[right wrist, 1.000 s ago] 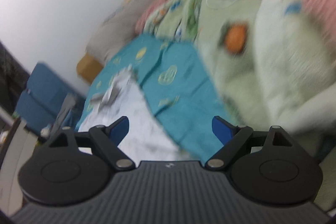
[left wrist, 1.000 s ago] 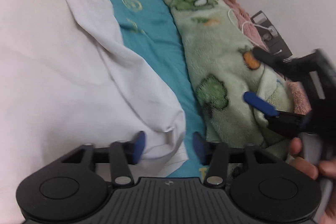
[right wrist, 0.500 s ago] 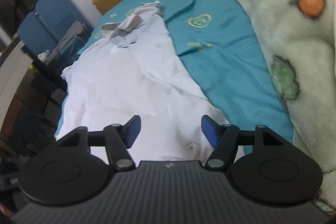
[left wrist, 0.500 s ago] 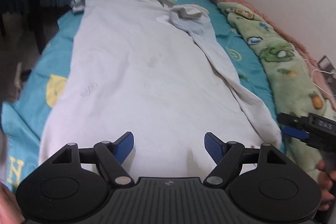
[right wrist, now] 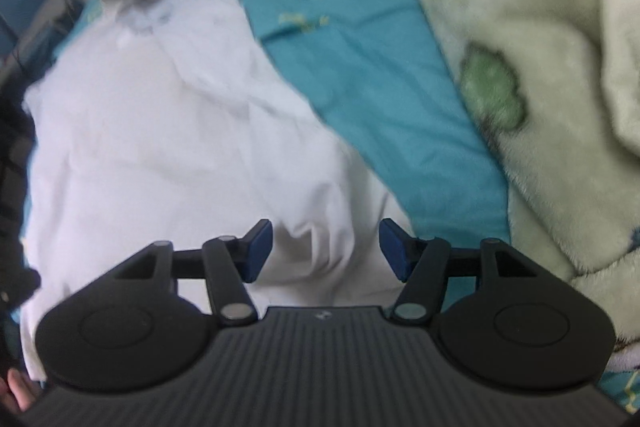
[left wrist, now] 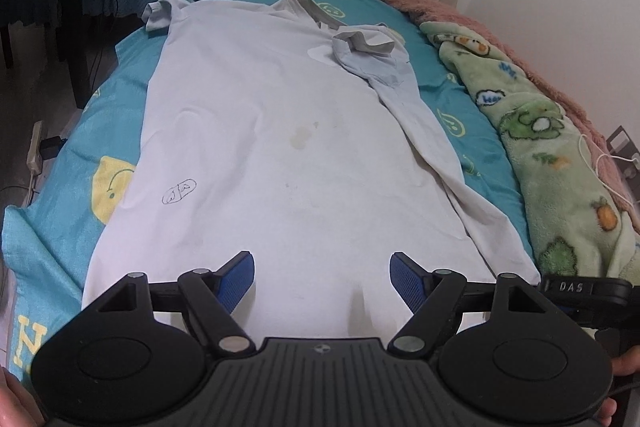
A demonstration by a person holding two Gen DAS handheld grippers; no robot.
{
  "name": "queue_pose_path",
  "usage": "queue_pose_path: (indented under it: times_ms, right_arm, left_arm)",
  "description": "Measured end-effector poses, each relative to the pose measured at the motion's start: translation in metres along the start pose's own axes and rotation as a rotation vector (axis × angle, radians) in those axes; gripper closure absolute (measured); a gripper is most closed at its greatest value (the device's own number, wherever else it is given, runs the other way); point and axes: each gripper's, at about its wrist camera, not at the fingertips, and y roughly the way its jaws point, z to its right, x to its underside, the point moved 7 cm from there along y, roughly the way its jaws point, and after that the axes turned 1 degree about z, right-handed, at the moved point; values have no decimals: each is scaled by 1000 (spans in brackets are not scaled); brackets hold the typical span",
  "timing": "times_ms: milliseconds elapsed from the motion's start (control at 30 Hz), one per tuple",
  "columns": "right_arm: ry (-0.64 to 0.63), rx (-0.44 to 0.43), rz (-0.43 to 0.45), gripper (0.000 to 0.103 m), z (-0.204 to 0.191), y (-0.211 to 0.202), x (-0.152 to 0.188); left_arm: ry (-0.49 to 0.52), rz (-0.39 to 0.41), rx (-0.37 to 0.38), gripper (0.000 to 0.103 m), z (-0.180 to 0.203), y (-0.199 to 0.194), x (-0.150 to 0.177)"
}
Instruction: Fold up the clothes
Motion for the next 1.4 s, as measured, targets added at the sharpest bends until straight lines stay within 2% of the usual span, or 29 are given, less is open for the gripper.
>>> queue_pose_path:
  times_ms: [67, 167, 267, 367, 500, 633, 800, 933, 967, 1000, 1067, 1200, 1267, 1400]
  right_arm:
    - [-60, 11, 12, 96, -8, -8, 1]
    - [-173, -28, 59, 97, -27, -37, 0]
    - [-320, -70, 96, 97, -52, -67, 3]
    - [-481, -95, 97, 97, -80, -80, 11]
    - [-664, -101, 86, 97, -121, -74, 25]
    - [-716, -109, 26, 97, -141, -41, 41]
    - [-600, -146, -42, 95, -135, -3, 52]
    - [-454, -181, -45, 92, -116, -8, 40]
    - [-417, -200, -34, 70, -111, -14, 36]
    - [-382, -224, -15, 42, -106, -22, 33]
    - [-326, -276, 45, 10, -99, -40, 26]
    - [-281, -297, 193, 11, -87, -75, 0]
    - [-245, -298, 284, 11, -83, -89, -27]
    - [-71, -325, 428, 11, -69, -113, -80]
  left_arm:
    - [-1, -2, 2, 26, 0, 1, 0]
    - [-2, 10, 13, 26, 0, -3, -1]
    - [-13, 14, 26, 26, 0, -6, -1]
    - [-17, 12, 32, 26, 1, -7, -2]
    - [-13, 13, 20, 26, 1, -7, -1]
    - [-21, 12, 7, 26, -4, -6, -2]
    - [-26, 4, -5, 26, -8, -3, -2]
    - [-23, -3, -3, 26, -7, 0, -1]
    - [-22, 0, -3, 26, -6, -1, -2]
    - [-22, 3, -4, 26, -5, -1, -2]
    - [-14, 13, -3, 24, -3, -3, -3]
    - [15, 42, -9, 23, 5, -6, -4]
    - [34, 61, -19, 22, 10, -6, -6]
    - [33, 77, -4, 22, 17, 5, -19]
